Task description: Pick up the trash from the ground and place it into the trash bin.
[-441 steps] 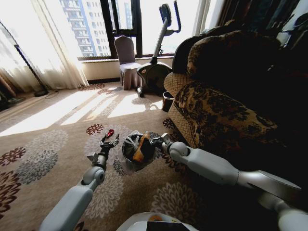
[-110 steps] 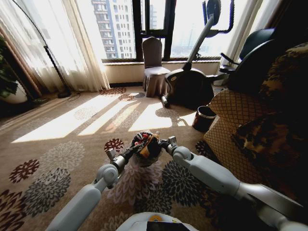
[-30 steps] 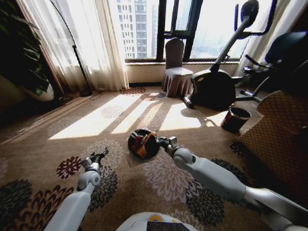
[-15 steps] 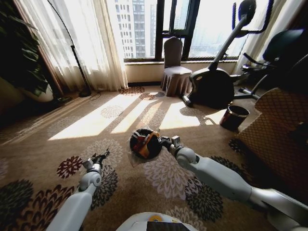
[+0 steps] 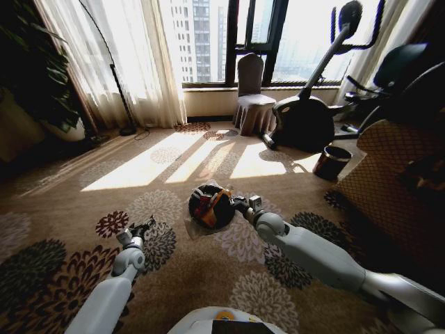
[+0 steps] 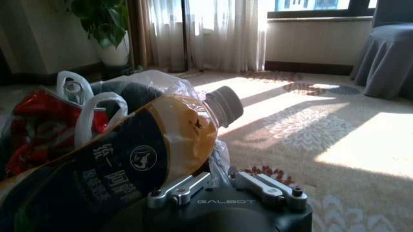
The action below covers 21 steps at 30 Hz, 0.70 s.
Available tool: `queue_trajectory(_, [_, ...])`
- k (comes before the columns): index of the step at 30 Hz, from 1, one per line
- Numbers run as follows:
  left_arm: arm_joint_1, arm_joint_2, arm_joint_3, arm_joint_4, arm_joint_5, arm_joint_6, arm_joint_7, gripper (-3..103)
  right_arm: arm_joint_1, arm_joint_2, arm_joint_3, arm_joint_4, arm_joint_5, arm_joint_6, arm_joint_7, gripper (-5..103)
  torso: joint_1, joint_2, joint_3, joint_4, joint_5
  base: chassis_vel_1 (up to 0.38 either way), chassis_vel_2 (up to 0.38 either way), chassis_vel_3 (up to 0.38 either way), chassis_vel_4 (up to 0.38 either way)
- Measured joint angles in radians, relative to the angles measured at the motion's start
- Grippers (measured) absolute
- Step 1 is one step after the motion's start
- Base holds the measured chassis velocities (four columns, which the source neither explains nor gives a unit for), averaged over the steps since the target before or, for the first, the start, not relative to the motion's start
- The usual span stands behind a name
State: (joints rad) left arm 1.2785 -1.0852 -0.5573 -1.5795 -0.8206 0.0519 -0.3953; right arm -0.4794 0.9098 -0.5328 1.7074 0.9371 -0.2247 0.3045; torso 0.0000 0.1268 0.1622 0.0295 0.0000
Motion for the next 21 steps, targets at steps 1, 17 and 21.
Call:
queue_trajectory(1, [0.002, 0.000, -0.003, 0.000, -0.001, -0.002, 0.000, 100, -0.001, 0.002, 0.000, 0.000, 0.001, 0.000, 0.002, 0, 0.000, 0.000, 0.000, 0.0000, 0.0000, 0.353, -0.341, -0.359, 0.350])
queue_trajectory(17, [0.006, -0.020, -0.032, 0.028, 0.005, -0.003, -0.063, 100, -0.009, 0.007, -0.002, -0.005, 0.004, 0.004, 0.002, 0, 0.000, 0.000, 0.000, -0.0002, -0.0001, 0.360, -0.288, -0.356, 0.279])
queue_trajectory(21, [0.012, -0.023, -0.041, 0.030, 0.003, -0.008, -0.064, 100, -0.009, 0.016, -0.002, -0.011, 0.003, 0.005, 0.001, 0, 0.000, 0.000, 0.000, 0.0005, 0.0003, 0.229, 0.037, -0.202, -0.037])
